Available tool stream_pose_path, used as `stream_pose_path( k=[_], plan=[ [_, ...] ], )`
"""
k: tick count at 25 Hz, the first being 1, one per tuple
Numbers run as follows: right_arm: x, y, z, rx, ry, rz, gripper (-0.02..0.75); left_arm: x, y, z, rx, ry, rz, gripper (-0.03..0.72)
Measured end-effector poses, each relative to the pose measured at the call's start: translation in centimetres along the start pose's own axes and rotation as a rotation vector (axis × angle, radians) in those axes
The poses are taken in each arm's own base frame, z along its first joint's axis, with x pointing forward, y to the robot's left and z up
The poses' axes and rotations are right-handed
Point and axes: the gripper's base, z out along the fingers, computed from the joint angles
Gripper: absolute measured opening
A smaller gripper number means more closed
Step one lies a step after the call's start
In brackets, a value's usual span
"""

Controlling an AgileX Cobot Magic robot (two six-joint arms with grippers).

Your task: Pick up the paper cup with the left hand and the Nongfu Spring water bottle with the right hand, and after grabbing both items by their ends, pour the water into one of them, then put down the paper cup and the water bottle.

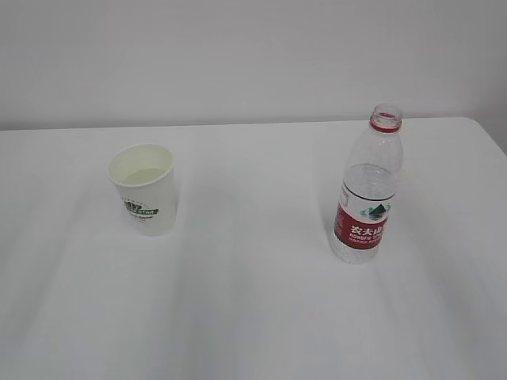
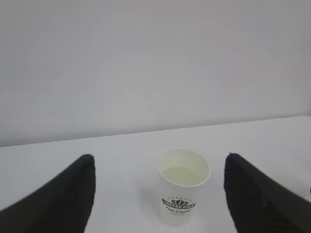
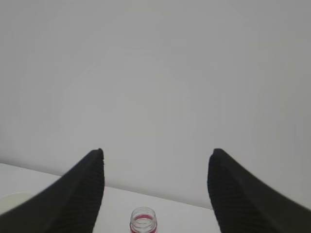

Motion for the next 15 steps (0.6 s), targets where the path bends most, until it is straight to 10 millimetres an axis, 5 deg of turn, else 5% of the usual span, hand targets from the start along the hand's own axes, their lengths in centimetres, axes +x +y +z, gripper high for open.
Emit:
stream_pose_path(
  k=[15],
  plan=[
    [-3.8, 0.3, -1.5, -0.073, -0.034, -0.022, 0.510, -5.1, -0.1, -2.5, -0.057, 0.005, -0.017, 0.588]
  ],
)
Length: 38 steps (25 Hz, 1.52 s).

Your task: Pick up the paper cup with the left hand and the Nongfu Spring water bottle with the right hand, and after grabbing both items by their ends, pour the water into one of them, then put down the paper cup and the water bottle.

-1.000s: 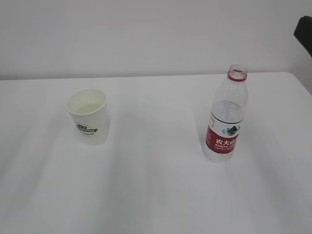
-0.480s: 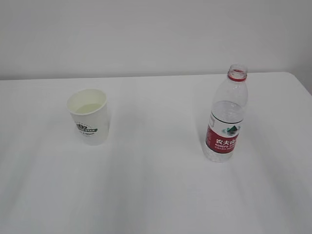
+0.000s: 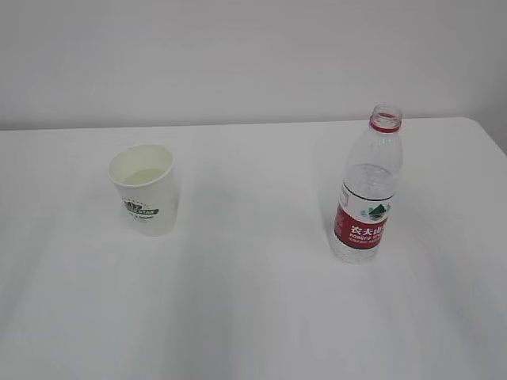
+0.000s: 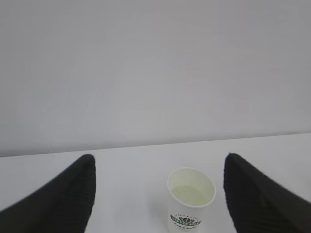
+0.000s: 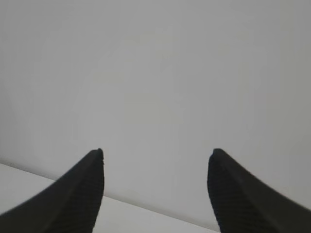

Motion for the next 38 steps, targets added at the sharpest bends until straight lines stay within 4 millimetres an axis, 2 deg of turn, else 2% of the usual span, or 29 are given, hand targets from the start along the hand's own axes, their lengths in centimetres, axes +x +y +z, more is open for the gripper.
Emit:
stream_pose_path(
  k=[7, 17, 32, 36, 38],
  plan=[
    [-1.7, 0.0, -0.1, -0.020, -0.019, -0.006, 0.510, -1.6, -0.2, -0.5, 0.004, -0.041, -0.005, 0.587],
    [-2.9, 0.0, -0.2, -0.021, -0.047, -0.026, 0.510, -1.7, -0.2, -0.6, 0.003, -0.040, -0.006, 0.587],
    [-2.4, 0.0, 0.7, -0.024, -0.011, 0.061, 0.509, -1.2, 0.0, -0.6, -0.015, 0.009, -0.001, 0.587],
    [-2.4, 0.0, 0.7, -0.024, -0.012, -0.037, 0.509, -1.1, 0.0, -0.6, -0.018, 0.017, -0.001, 0.587],
    [-2.3, 0.0, 0.7, -0.024, -0.010, -0.032, 0.509, -1.1, 0.0, -0.6, -0.018, 0.017, -0.001, 0.587]
  ],
)
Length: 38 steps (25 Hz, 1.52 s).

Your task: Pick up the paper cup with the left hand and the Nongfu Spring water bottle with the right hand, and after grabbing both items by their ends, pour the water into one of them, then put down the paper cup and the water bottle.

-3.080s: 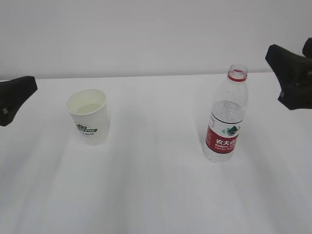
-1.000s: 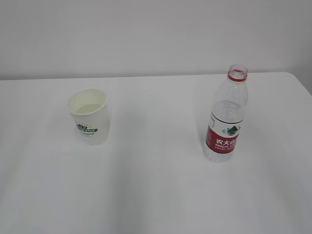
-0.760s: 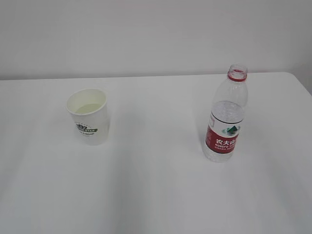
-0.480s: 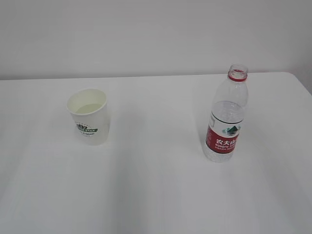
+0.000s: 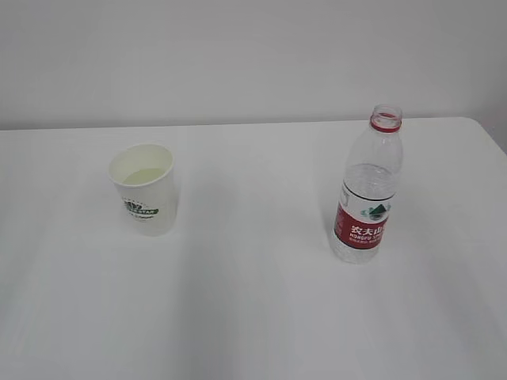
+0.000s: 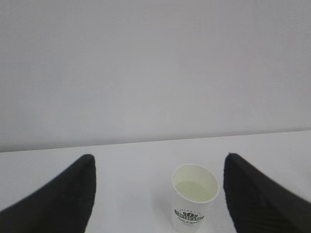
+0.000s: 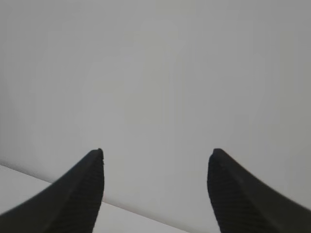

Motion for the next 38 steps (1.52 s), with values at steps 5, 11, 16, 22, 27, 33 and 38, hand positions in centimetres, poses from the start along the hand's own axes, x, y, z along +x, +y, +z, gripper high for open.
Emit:
stream_pose_path(
  k=[5, 11, 16, 22, 27, 33, 38],
  plan=[
    [-0.3, -0.2, -0.3, 0.017, -0.025, 0.107, 0.509, 0.0, 0.0, 0.0, -0.001, 0.002, 0.000, 0.587],
    [-0.5, -0.4, -0.4, 0.039, -0.044, 0.089, 0.509, 0.0, 0.0, 0.0, -0.001, 0.004, 0.000, 0.553],
    [-0.5, -0.5, -0.4, 0.052, -0.050, 0.070, 0.509, 0.0, 0.0, 0.0, -0.001, 0.004, 0.000, 0.536],
    [-0.6, -0.5, -0.4, 0.057, -0.052, 0.054, 0.509, 0.1, 0.0, 0.0, -0.002, 0.006, 0.000, 0.536],
    [-0.6, -0.6, -0.4, 0.058, -0.054, 0.056, 0.509, 0.1, 0.0, 0.0, -0.005, 0.014, 0.000, 0.537],
    [-1.0, -0.6, -1.2, 0.061, -0.083, 0.064, 0.509, -1.0, 0.0, -0.6, -0.015, 0.018, 0.077, 0.537],
    [-1.0, -0.6, -1.2, 0.058, -0.081, 0.079, 0.509, -1.6, 0.0, -0.9, -0.014, 0.011, 0.106, 0.537]
  ],
)
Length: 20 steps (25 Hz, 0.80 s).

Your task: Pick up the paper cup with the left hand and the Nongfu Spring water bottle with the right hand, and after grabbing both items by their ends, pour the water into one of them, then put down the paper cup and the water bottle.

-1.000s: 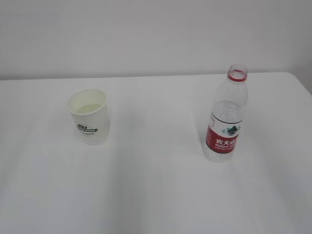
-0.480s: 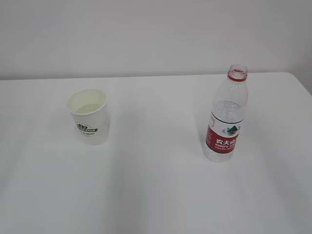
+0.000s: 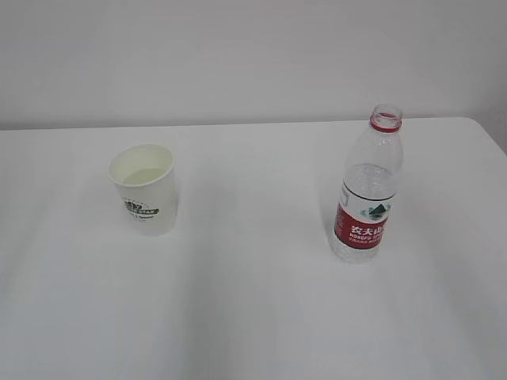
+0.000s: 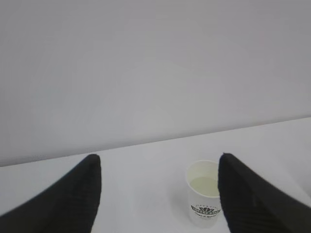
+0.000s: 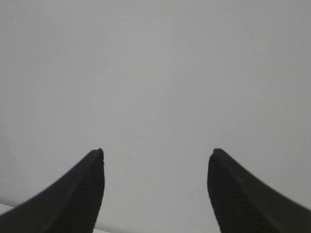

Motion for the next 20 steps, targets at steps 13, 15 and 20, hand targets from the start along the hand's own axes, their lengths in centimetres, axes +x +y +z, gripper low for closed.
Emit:
stream_pose_path(
  k=[13, 15, 20],
  plan=[
    [0.03, 0.03, 0.00, -0.003, 0.003, -0.005, 0.509, 0.71, -0.07, -0.05, 0.006, 0.083, -0.036, 0.536],
    [0.03, 0.03, 0.00, -0.003, 0.003, -0.004, 0.509, 0.74, -0.07, -0.05, 0.006, 0.085, -0.036, 0.537],
    [-0.04, 0.13, 0.00, -0.014, -0.005, -0.062, 0.509, 0.74, -0.07, -0.05, 0.007, 0.085, -0.038, 0.536]
  ],
)
